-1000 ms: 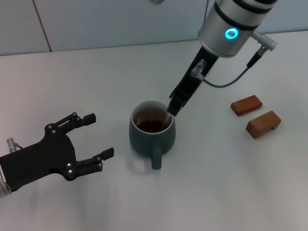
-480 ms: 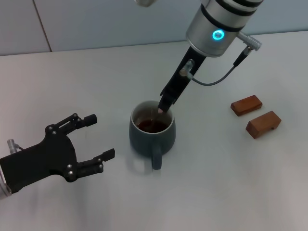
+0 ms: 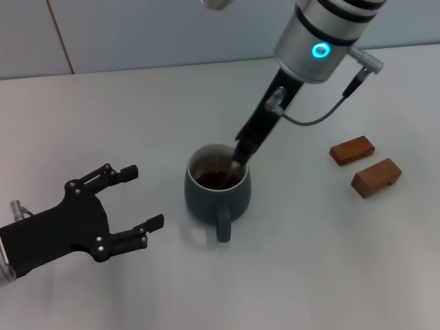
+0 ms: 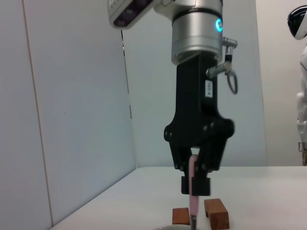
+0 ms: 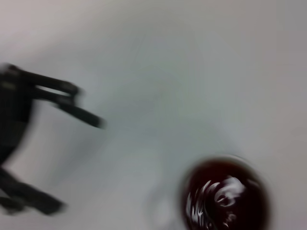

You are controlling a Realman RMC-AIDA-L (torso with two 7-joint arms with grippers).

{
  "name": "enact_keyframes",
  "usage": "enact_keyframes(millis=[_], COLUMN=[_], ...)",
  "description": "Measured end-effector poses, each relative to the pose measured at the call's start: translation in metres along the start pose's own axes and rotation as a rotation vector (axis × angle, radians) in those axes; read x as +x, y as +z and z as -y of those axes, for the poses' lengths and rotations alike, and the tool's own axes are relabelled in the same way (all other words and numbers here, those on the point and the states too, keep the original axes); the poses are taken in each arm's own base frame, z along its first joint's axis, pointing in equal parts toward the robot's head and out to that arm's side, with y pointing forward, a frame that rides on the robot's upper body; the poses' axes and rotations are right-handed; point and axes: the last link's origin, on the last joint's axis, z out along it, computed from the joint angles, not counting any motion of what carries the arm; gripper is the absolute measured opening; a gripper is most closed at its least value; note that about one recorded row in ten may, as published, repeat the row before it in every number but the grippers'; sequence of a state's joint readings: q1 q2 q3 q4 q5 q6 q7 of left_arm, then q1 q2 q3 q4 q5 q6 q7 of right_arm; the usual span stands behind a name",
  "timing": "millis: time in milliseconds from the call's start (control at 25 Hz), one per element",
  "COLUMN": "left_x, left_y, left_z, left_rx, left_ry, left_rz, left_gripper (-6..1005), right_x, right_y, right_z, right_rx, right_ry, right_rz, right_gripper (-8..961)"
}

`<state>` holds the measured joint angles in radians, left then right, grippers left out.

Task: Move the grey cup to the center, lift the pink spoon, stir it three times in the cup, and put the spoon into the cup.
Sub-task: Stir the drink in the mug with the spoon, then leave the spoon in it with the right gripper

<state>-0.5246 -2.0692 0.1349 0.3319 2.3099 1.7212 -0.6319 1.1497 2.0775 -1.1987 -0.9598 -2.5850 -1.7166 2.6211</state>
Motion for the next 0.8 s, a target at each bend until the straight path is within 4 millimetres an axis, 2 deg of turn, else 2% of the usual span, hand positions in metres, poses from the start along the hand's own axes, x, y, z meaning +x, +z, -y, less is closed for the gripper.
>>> enact_keyframes(millis=[240,600,760,800], left_x=[0.0,0.001,0.001,0.001], left_y=[0.0,-0.001,-0.001,-0.001], left_z=[0.0,-0.001,-0.002,-0.002], left_rx=[-0.001,-0.005,-0.007,-0.01], left_ry=[0.0,0.002,0.003,0.003], left_rz=[-0.002,-0.009,-0.008,-0.007], left_gripper=[863,863,863,863], right_x=[-0.006,-0.004,-0.001,0.0], right_y=[0.003,0.001,0.001,0.002], right_z=[-0.005,0.014,0.012,0.005], right_rx=[-0.017,0.108,0.085,0.044], right_ry=[-0.016,-0.002,0.001,-0.005], right_rz=[0.02,0.002,-0.021,-0.024], right_gripper=[223,232,236,237])
